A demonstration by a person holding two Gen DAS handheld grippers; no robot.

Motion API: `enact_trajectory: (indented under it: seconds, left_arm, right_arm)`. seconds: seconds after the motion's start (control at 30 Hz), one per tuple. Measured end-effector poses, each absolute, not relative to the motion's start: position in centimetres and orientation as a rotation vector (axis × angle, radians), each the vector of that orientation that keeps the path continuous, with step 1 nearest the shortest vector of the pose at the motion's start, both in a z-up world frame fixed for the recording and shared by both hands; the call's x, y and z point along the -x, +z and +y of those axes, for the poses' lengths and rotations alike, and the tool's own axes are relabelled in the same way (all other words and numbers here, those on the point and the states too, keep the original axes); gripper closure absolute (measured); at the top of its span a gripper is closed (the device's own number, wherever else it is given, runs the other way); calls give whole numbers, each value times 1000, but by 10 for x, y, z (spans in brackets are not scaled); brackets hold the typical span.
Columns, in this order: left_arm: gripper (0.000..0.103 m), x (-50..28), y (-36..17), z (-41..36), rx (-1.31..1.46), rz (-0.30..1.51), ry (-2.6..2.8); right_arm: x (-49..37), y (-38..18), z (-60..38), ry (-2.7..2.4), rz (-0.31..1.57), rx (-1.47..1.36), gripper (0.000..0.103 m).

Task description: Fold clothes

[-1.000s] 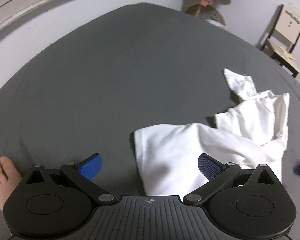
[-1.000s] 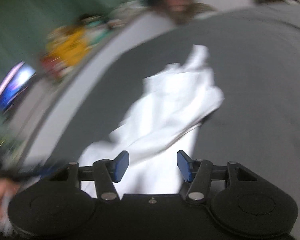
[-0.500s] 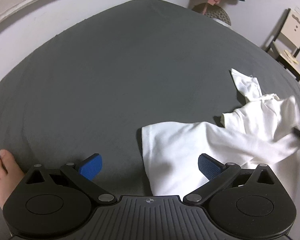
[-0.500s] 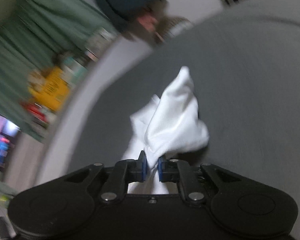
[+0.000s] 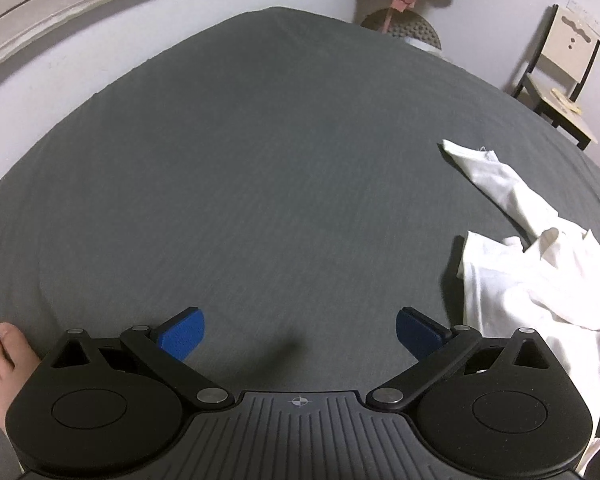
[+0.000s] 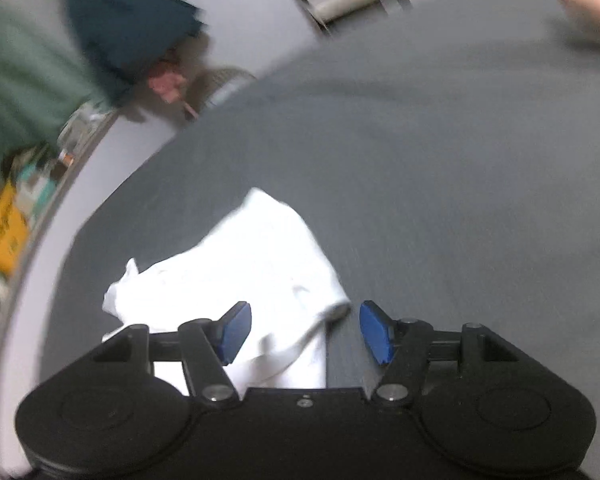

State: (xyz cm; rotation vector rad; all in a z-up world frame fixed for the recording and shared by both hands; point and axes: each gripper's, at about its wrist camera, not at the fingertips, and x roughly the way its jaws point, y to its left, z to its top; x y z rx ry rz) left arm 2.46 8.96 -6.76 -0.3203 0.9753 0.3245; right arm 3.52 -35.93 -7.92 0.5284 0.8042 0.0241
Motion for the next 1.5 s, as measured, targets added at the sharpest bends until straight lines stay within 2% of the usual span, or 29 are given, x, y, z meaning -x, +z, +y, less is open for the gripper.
enact_trajectory:
  seconds: [0.1,0.3,0.53,0.6,0.63,0.67,0.8,0.97,1.2,1.37,1.5]
  left_arm:
    - [0,-28,-70,86,328,991,311]
    - [0,-30,-71,67,277,1006,220]
    - [0,-29,-66,65,257,991,152]
    - [0,-28,-66,69,278,997,153]
    - [0,-27,-67,71,286,1000,156]
    - [0,-26,-67,72,292,1001,159]
    - [0,-27,-71,72,315,1005,169]
    - [0,-24,-66,67,291,989,146]
    - [0,-18,-60,64,261,979,108]
    - [0,-17,-58,60,249,984,112]
    - [0,-20,-57,52,231,985,101]
  right_arm:
    - [-32,-47,-296,291,725,-261,43]
    - [-36,-43,-189,737,739,229,47]
    - [-83,-76,-136,722,863,405,54]
    - [-80,-84,-139,740,868,373,64]
    - [-79,-86,-142,757,862,349,83]
    - [-78,-87,-144,767,853,326,96]
    - [-61,-52,-178,766,752,216,96]
    - [-34,-1,-271,858,672,-58,96]
    - [39,54,-418,977,608,-113,96]
    - [78,75,-498,989,673,-181,96]
    - [82,61,-481,860,849,93,94]
